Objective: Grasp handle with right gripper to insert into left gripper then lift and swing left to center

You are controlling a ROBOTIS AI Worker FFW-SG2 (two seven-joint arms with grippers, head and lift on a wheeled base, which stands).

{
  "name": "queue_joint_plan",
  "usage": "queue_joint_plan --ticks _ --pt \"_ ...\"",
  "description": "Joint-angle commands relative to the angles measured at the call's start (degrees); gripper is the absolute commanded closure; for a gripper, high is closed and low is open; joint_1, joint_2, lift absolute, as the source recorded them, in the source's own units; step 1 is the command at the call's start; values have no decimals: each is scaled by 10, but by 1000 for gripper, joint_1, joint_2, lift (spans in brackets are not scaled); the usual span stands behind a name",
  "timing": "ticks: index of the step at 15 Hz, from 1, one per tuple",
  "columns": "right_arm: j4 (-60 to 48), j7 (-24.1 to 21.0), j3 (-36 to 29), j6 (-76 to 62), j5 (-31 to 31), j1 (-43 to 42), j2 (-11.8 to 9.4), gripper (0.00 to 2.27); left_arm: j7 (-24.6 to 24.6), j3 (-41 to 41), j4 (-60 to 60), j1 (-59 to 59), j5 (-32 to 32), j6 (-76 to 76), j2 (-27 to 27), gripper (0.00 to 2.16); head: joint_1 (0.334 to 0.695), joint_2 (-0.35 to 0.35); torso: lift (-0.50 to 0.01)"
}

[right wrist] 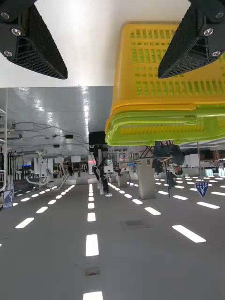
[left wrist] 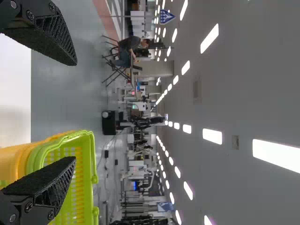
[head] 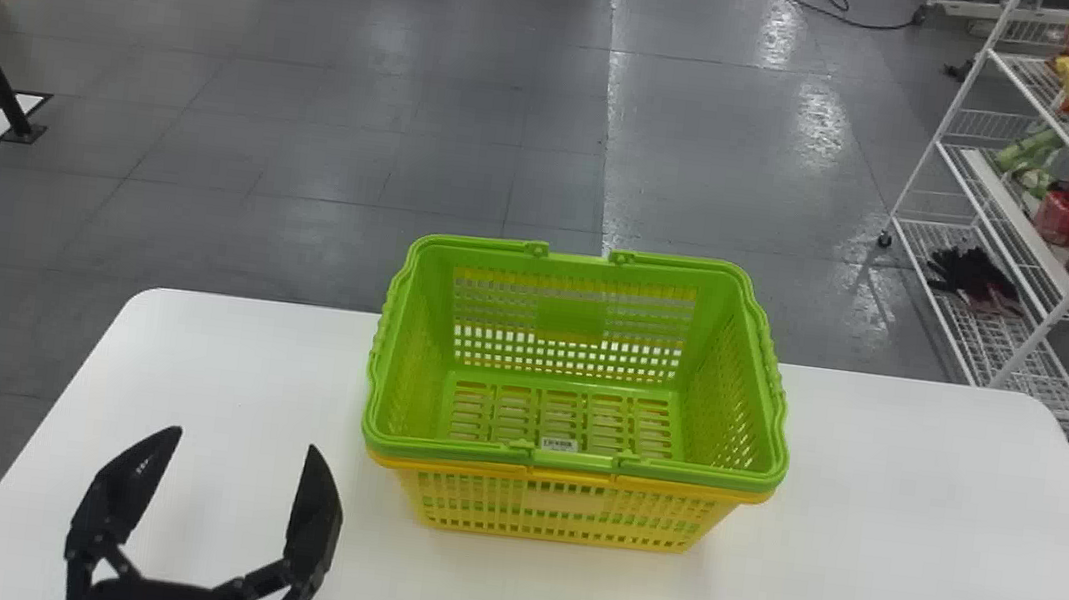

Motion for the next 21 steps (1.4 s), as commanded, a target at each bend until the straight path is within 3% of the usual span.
queue_joint_plan --ticks 1,6,10,17,21 --pt "-1 0 0 0 0 0 1 83 -27 35 -42 -27 32 115 0 97 695 41 -93" --pt "-1 0 0 0 1 3 0 83 -107 103 -97 -85 98 324 0 97 695 87 -93" --pt "-9 0 1 16 6 8 1 83 -167 174 -120 -144 211 470 0 87 695 114 -93" --pt "-35 0 -1 56 18 18 2 83 -223 227 -87 -272 343 674 20 90 695 136 -93" --pt "-43 0 0 61 25 24 5 83 -246 242 -10 -334 453 753 40 90 695 122 -93"
